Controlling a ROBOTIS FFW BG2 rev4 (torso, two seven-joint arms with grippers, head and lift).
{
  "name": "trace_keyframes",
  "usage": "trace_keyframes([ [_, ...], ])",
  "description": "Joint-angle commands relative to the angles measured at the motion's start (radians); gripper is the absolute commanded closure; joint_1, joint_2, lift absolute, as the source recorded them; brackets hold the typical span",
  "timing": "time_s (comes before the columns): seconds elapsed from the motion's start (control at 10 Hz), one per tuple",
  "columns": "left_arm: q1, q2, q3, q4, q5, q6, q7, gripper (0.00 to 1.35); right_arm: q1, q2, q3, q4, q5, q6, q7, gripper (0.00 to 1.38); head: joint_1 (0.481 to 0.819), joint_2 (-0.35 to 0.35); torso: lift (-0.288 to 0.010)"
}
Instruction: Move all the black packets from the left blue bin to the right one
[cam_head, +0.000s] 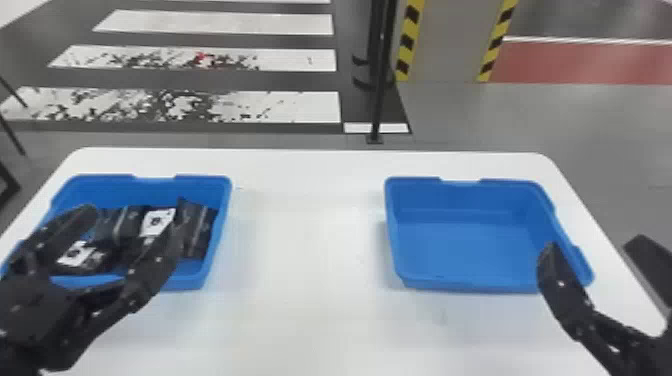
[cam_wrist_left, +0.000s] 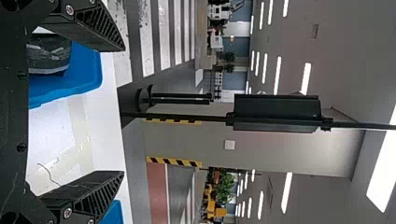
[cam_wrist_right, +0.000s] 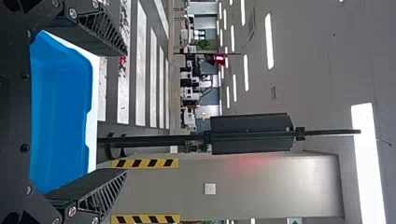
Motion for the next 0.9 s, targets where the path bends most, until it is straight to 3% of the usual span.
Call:
trace_keyframes([
  [0.0, 0.013, 0.004, 0.008, -0.013, 0.000, 0.009, 0.002, 0.13, -0.007, 0.001, 0.008, 0.025, -0.001, 0.000, 0.000, 0.15, 0.695, -0.031, -0.185],
  [0.6, 0.087, 0.012, 0.042, -0.050, 0.008, 0.026, 0.029, 0.13, -0.026, 0.001, 0.028, 0.064, -0.007, 0.000, 0.000, 0.15, 0.695, 0.000, -0.185],
  [0.8, 0.070, 0.020, 0.044, -0.050, 0.008, 0.082, 0.029, 0.13, -0.026, 0.001, 0.048, 0.074, -0.011, 0.000, 0.001, 0.15, 0.695, 0.006, -0.185],
])
